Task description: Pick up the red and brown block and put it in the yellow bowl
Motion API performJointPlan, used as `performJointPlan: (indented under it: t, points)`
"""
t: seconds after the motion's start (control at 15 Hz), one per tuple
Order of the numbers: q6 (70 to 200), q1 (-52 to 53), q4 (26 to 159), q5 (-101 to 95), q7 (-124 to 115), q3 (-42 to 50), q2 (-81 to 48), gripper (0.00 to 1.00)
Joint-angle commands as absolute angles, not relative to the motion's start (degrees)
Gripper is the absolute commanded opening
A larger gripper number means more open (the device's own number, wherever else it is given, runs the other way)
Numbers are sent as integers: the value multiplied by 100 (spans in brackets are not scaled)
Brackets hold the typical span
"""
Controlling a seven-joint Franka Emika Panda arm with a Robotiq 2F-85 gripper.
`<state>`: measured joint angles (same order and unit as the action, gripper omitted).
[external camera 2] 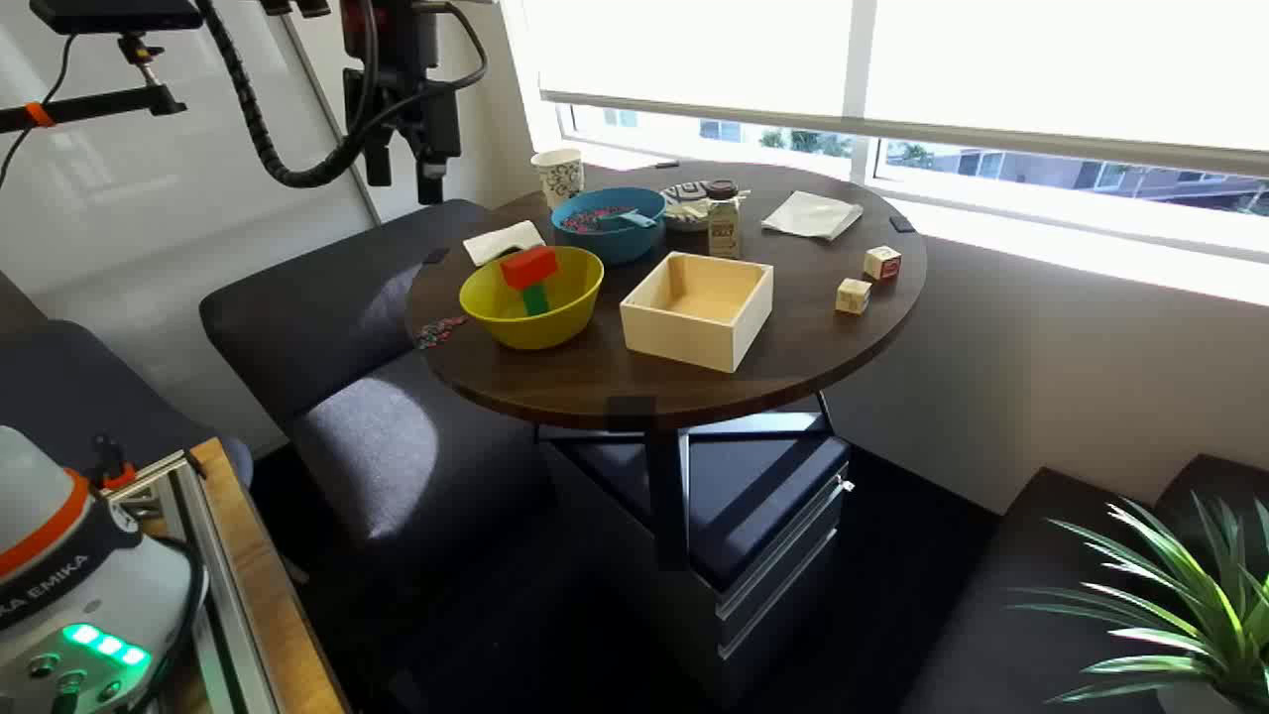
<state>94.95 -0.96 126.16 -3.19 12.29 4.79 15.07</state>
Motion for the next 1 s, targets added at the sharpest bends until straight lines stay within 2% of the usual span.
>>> performJointPlan:
  t: [0.0, 0.47, 0.93]
  points:
    - [9487, -124, 12608, -312, 1234, 453, 1504, 100]
    - [9487, -124, 12608, -312, 1234, 453, 1504, 100]
    - [9636, -377, 11746, 433, 569, 672, 876, 100]
